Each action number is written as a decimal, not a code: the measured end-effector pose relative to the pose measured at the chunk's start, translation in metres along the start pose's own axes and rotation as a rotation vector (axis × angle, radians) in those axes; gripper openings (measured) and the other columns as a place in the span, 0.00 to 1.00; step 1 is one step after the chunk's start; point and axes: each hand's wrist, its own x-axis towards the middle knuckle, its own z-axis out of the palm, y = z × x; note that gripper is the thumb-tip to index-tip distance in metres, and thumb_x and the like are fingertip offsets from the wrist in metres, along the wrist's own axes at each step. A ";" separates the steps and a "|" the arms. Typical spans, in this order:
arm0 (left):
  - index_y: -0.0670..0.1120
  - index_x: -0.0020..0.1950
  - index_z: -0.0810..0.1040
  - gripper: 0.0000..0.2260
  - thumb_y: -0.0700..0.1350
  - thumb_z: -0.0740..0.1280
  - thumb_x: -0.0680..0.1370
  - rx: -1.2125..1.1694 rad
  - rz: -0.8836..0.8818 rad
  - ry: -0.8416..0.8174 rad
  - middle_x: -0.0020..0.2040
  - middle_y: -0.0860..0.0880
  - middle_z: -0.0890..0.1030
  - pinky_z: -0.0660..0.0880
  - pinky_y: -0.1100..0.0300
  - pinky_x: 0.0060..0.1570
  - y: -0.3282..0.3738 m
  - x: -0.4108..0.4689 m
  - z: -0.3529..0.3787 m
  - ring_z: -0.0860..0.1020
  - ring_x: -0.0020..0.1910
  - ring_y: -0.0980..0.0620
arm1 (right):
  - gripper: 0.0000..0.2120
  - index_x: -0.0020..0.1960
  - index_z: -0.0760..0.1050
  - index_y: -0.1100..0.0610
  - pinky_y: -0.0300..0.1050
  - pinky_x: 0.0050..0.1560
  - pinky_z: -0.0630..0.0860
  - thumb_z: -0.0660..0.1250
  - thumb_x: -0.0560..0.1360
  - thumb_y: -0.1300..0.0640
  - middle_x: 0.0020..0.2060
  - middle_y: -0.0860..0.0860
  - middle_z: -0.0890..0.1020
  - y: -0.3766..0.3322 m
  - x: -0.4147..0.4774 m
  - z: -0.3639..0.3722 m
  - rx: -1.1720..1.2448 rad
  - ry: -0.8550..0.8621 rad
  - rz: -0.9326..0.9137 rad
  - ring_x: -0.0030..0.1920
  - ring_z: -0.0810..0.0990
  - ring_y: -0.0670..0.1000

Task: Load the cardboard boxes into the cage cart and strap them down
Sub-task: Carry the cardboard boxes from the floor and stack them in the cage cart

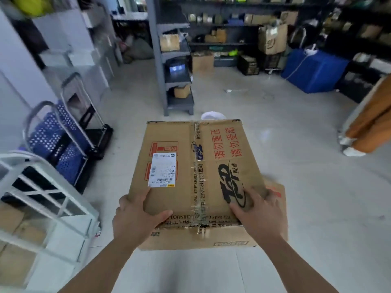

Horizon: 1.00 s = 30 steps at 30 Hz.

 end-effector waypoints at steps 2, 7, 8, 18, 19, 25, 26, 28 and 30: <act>0.62 0.73 0.60 0.44 0.75 0.67 0.60 -0.019 -0.080 0.050 0.68 0.44 0.63 0.73 0.48 0.59 -0.029 0.001 -0.028 0.71 0.62 0.43 | 0.26 0.65 0.69 0.39 0.48 0.61 0.68 0.63 0.69 0.32 0.65 0.58 0.68 -0.046 0.006 0.002 -0.004 -0.022 -0.091 0.63 0.69 0.59; 0.63 0.74 0.58 0.46 0.76 0.66 0.59 -0.107 -0.251 0.170 0.70 0.44 0.61 0.71 0.47 0.62 -0.104 0.011 -0.099 0.68 0.66 0.43 | 0.24 0.63 0.71 0.38 0.45 0.56 0.69 0.65 0.69 0.33 0.62 0.56 0.69 -0.169 0.014 0.018 0.026 -0.048 -0.320 0.60 0.71 0.57; 0.63 0.74 0.58 0.45 0.76 0.66 0.60 -0.124 -0.280 0.199 0.70 0.45 0.61 0.71 0.48 0.62 -0.119 0.012 -0.114 0.68 0.66 0.43 | 0.24 0.62 0.72 0.39 0.45 0.55 0.70 0.66 0.68 0.34 0.60 0.56 0.70 -0.194 0.014 0.023 0.054 -0.052 -0.361 0.58 0.72 0.57; 0.64 0.73 0.58 0.45 0.76 0.66 0.59 -0.161 -0.535 0.466 0.70 0.45 0.61 0.70 0.49 0.64 -0.262 0.008 -0.248 0.67 0.67 0.43 | 0.24 0.58 0.74 0.40 0.43 0.45 0.71 0.69 0.65 0.33 0.54 0.51 0.72 -0.428 -0.018 0.077 0.211 -0.079 -0.716 0.52 0.74 0.54; 0.65 0.73 0.58 0.45 0.76 0.66 0.59 -0.163 -0.564 0.490 0.70 0.45 0.61 0.70 0.50 0.63 -0.274 0.006 -0.257 0.67 0.67 0.43 | 0.24 0.58 0.74 0.40 0.42 0.44 0.71 0.69 0.65 0.33 0.53 0.51 0.72 -0.447 -0.024 0.082 0.227 -0.083 -0.758 0.51 0.74 0.54; 0.66 0.72 0.58 0.45 0.78 0.64 0.58 -0.186 -0.757 0.644 0.67 0.43 0.64 0.73 0.49 0.61 -0.341 -0.018 -0.299 0.70 0.65 0.42 | 0.27 0.60 0.73 0.40 0.46 0.50 0.74 0.68 0.64 0.31 0.55 0.51 0.72 -0.559 -0.060 0.115 0.269 -0.143 -0.983 0.53 0.74 0.54; 0.65 0.72 0.59 0.45 0.77 0.65 0.59 -0.184 -0.796 0.666 0.67 0.43 0.65 0.72 0.49 0.61 -0.349 -0.022 -0.304 0.69 0.65 0.42 | 0.27 0.61 0.73 0.40 0.46 0.51 0.74 0.68 0.64 0.31 0.55 0.51 0.72 -0.576 -0.067 0.121 0.273 -0.159 -1.021 0.53 0.74 0.54; 0.65 0.72 0.59 0.44 0.76 0.66 0.59 -0.186 -0.871 0.721 0.65 0.44 0.66 0.72 0.51 0.61 -0.364 -0.030 -0.313 0.70 0.65 0.42 | 0.28 0.62 0.73 0.40 0.47 0.51 0.74 0.67 0.64 0.31 0.56 0.52 0.71 -0.610 -0.081 0.134 0.280 -0.185 -1.104 0.53 0.73 0.54; 0.65 0.72 0.60 0.45 0.77 0.66 0.58 -0.185 -0.939 0.758 0.64 0.44 0.66 0.72 0.51 0.61 -0.380 -0.037 -0.319 0.71 0.64 0.42 | 0.29 0.62 0.72 0.40 0.48 0.52 0.74 0.67 0.64 0.30 0.57 0.52 0.71 -0.640 -0.095 0.146 0.282 -0.218 -1.173 0.54 0.73 0.54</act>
